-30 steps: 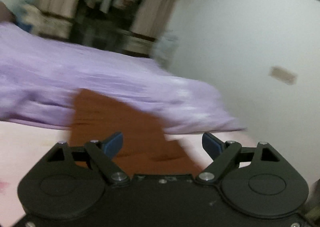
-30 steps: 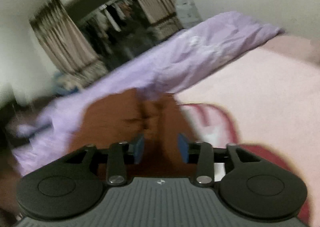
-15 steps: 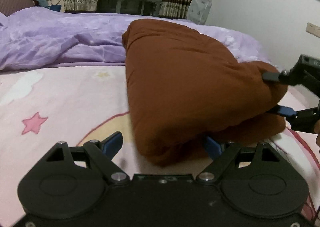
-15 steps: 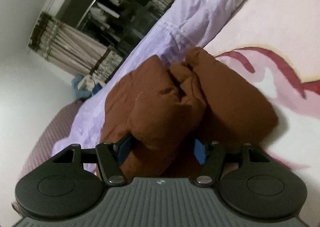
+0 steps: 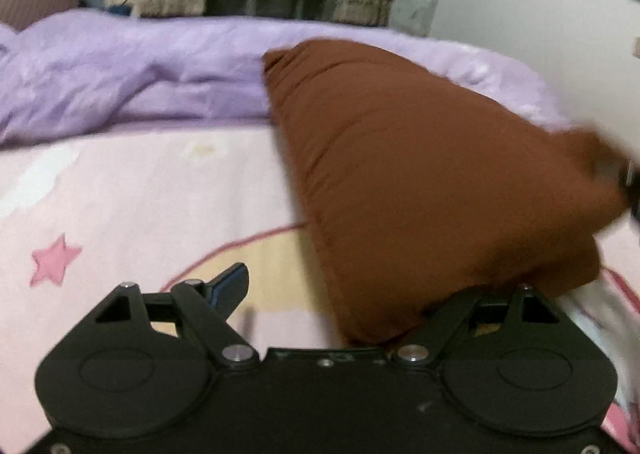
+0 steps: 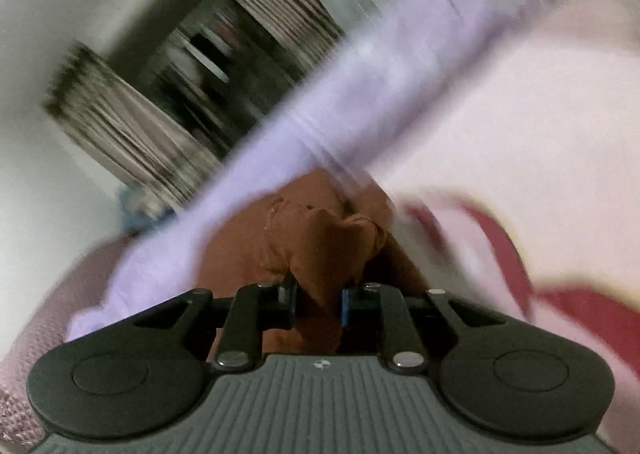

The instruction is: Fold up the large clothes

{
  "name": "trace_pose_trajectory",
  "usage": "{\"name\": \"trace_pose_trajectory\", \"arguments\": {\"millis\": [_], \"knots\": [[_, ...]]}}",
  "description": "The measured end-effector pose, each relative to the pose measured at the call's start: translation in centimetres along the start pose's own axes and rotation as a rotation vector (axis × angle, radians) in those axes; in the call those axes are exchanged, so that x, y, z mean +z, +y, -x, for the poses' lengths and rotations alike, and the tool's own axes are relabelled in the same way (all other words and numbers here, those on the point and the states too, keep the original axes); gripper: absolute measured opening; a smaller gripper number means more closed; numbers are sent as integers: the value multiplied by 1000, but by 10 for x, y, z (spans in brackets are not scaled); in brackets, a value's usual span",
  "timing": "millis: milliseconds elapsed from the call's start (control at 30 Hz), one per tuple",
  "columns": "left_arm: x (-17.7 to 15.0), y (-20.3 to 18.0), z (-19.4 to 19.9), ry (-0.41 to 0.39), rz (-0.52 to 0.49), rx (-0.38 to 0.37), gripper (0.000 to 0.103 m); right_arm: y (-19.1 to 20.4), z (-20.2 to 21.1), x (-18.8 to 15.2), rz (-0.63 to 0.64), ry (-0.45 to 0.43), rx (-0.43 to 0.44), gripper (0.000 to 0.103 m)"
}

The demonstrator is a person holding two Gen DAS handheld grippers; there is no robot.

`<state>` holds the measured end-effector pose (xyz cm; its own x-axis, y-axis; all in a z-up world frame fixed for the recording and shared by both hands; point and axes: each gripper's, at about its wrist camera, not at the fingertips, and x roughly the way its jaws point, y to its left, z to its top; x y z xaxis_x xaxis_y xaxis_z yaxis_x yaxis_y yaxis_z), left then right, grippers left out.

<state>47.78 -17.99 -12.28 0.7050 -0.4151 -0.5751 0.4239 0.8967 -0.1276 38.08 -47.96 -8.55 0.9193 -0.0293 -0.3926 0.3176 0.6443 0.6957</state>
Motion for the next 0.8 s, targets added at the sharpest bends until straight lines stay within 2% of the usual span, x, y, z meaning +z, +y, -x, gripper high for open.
{"name": "trace_pose_trajectory", "arguments": {"millis": [33,133,267,300,367,500,600,700,800], "knots": [[-2,4,-5,4,9,0,88,-15,-12,-9,-19,33,-14,21],[-7,20,-13,21,51,-36,90,-38,-17,-22,-90,17,75,23],[-4,27,-9,39,59,-54,90,-40,-17,-16,-97,42,142,40],[-3,27,-3,51,57,-60,89,-40,-12,-12,-100,43,149,49],[-3,27,11,61,41,-80,87,-36,2,-2,-75,24,130,59],[0,32,59,-8,-17,-92,86,-16,31,9,60,-58,67,60],[20,35,81,-87,25,-139,86,16,44,12,210,-111,62,61],[43,23,78,-132,76,-207,86,46,38,13,308,-149,38,70],[53,5,56,-127,95,-287,86,55,12,13,351,-113,-41,67]]}}
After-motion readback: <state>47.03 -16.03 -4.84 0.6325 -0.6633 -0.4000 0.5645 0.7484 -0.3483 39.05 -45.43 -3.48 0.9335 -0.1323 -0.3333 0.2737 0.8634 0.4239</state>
